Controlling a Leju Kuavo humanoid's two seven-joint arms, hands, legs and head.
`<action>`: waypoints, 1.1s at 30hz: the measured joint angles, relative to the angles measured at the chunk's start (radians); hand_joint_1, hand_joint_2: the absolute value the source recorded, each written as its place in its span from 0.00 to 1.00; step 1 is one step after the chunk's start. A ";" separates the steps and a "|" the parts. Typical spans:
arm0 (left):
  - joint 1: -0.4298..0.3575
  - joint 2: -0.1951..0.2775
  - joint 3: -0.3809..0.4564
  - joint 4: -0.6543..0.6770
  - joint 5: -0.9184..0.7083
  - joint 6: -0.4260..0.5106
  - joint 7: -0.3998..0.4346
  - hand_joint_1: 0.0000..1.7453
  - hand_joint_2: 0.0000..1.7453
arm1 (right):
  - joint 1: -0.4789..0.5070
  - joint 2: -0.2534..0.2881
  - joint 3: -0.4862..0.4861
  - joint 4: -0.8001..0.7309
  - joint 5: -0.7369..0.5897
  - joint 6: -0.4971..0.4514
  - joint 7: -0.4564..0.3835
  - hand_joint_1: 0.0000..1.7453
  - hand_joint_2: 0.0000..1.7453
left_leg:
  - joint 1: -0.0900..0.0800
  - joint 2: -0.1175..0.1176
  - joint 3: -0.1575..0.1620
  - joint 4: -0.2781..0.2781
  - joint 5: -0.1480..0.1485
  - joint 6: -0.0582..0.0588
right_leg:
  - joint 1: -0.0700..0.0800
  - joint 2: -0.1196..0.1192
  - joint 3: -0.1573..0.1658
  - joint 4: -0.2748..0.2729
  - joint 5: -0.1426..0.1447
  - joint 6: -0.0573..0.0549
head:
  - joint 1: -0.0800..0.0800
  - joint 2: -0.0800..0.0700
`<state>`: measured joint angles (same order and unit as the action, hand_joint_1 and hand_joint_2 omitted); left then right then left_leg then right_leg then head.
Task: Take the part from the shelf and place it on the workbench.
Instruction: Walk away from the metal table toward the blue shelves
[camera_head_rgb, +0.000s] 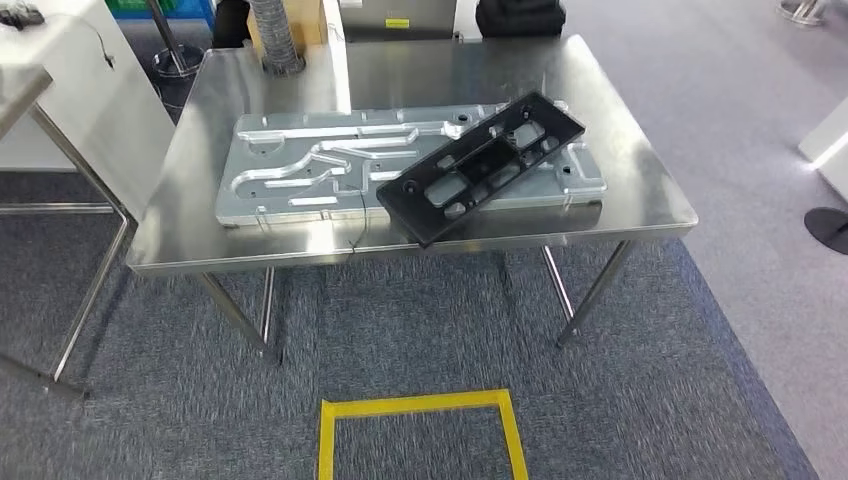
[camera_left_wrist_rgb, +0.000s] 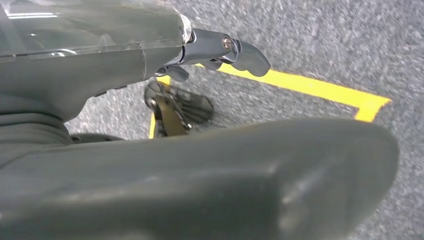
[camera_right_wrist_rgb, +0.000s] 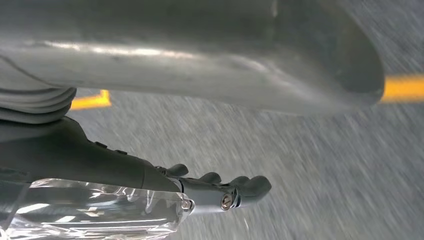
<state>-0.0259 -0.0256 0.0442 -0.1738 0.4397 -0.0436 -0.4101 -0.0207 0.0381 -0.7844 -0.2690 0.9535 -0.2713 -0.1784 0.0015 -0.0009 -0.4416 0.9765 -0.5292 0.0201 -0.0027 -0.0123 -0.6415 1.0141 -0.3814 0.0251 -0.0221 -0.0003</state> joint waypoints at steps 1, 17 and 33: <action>-0.001 0.000 -0.001 0.000 -0.004 0.000 0.002 0.00 0.00 | 0.000 0.000 0.003 0.008 0.002 0.020 0.012 0.00 0.00 | 0.001 0.001 -0.013 -0.002 0.014 0.008 | -0.002 0.001 -0.010 0.020 -0.031 0.005 | 0.000 0.000; -0.001 0.003 -0.018 0.001 -0.011 -0.001 0.010 0.00 0.00 | -0.017 -0.007 0.028 0.042 0.014 0.061 0.021 0.00 0.00 | 0.003 -0.046 -0.225 0.069 0.110 -0.028 | -0.003 0.039 0.202 -0.075 -0.134 -0.039 | 0.000 0.000; -0.009 0.006 -0.031 -0.002 -0.043 -0.013 0.017 0.00 0.00 | -0.021 0.000 0.042 0.053 0.048 0.095 0.023 0.00 0.00 | 0.006 0.049 -0.052 -0.011 0.039 0.007 | -0.015 -0.022 0.007 0.082 -0.146 0.025 | 0.000 0.000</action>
<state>-0.0345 -0.0195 0.0135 -0.1753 0.3970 -0.0563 -0.3928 -0.0421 0.0380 -0.7421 -0.2165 1.0016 -0.1767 -0.1553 0.0080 0.0485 -0.4936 0.9659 -0.4906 0.0273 -0.0176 -0.0341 -0.6341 1.0961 -0.5274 0.0499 -0.0221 -0.0003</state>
